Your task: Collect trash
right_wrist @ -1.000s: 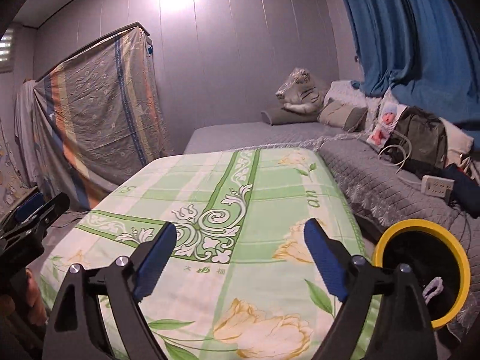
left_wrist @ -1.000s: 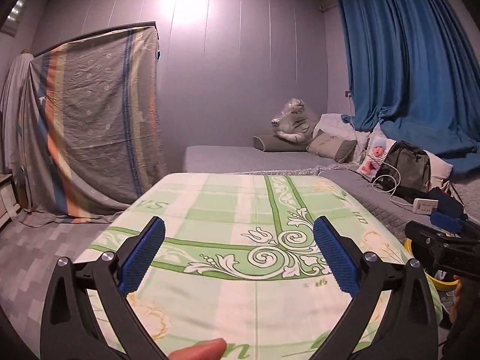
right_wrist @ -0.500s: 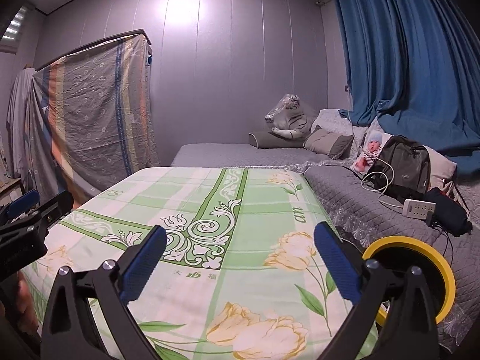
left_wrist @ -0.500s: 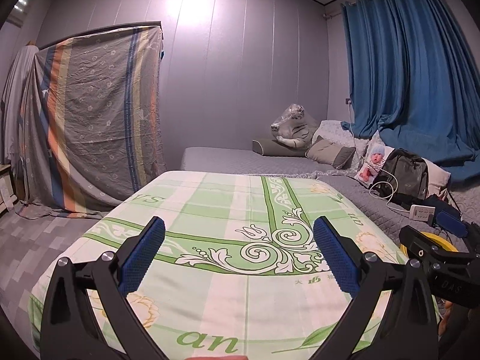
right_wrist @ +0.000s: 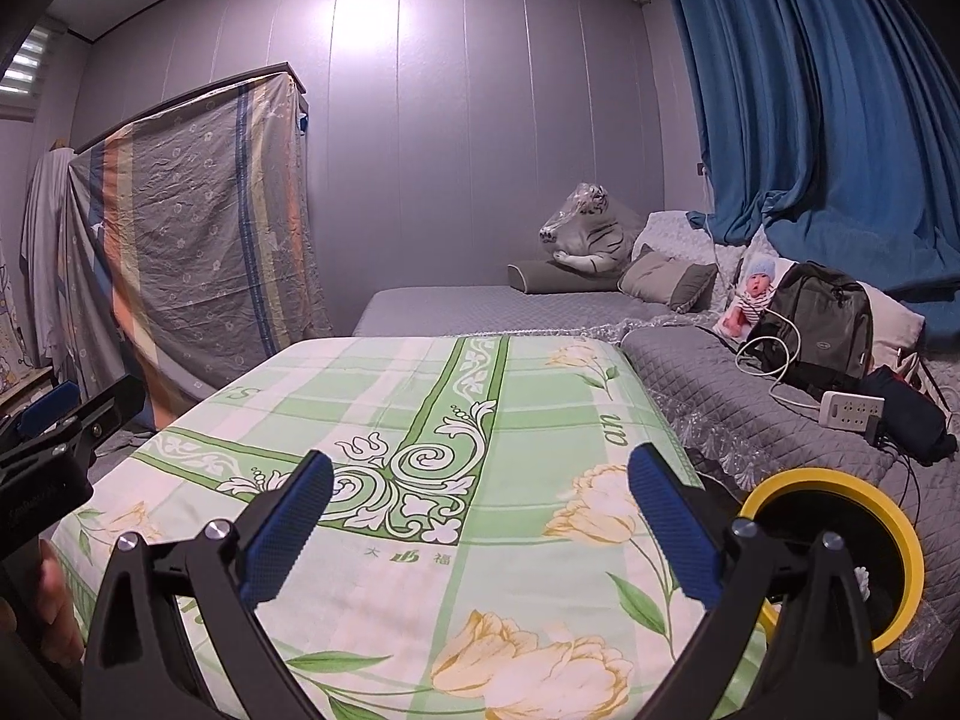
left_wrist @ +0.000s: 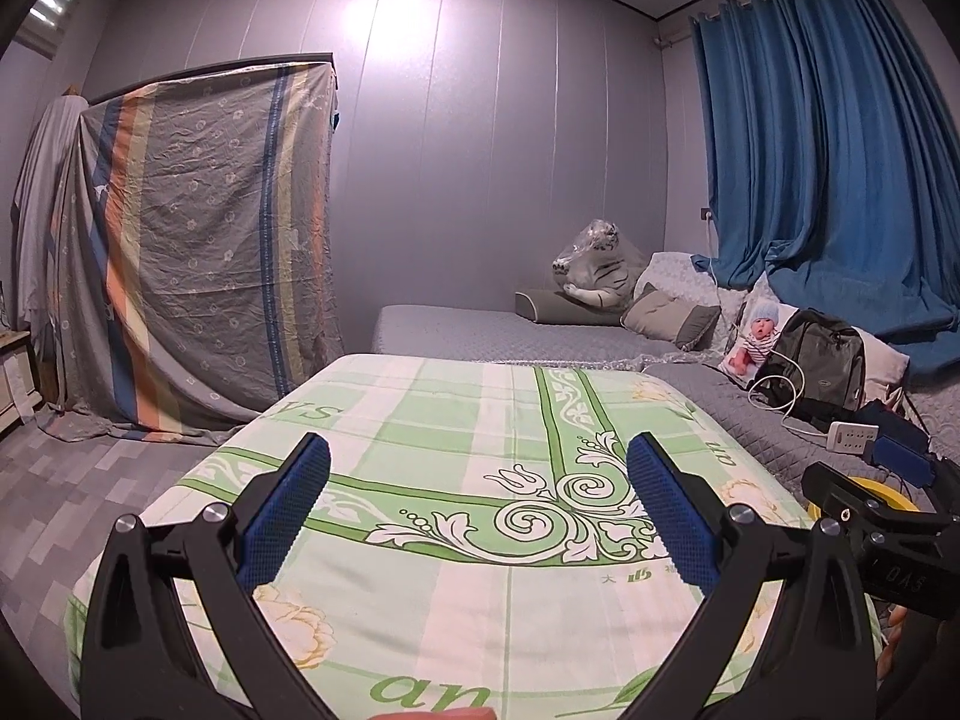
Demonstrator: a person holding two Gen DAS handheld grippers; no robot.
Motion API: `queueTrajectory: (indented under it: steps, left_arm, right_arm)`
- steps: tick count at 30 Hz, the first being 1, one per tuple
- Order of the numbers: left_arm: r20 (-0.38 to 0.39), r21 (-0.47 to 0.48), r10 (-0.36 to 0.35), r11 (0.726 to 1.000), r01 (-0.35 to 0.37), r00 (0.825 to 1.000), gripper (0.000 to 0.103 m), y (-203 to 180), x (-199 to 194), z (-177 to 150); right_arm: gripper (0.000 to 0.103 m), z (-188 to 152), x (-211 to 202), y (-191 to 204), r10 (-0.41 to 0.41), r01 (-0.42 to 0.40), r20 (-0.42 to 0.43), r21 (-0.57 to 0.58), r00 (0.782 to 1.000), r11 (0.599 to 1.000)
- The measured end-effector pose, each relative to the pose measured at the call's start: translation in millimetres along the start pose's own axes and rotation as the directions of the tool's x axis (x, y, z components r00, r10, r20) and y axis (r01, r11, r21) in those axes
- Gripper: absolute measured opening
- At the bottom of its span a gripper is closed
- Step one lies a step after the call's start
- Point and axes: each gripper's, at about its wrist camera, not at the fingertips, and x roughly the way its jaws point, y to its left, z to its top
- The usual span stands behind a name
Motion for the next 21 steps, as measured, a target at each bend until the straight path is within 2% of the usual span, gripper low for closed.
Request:
queueTrajectory:
  steps: [21]
  left_arm:
    - [0.002,0.016,-0.001,1.0,0.001,1.0,0.095,-3.0,-1.2,0.2]
  right_arm:
    - [0.095,2.5,-2.4,-5.1,0.006,-0.006,-0.005,0.048,1.0,0.999]
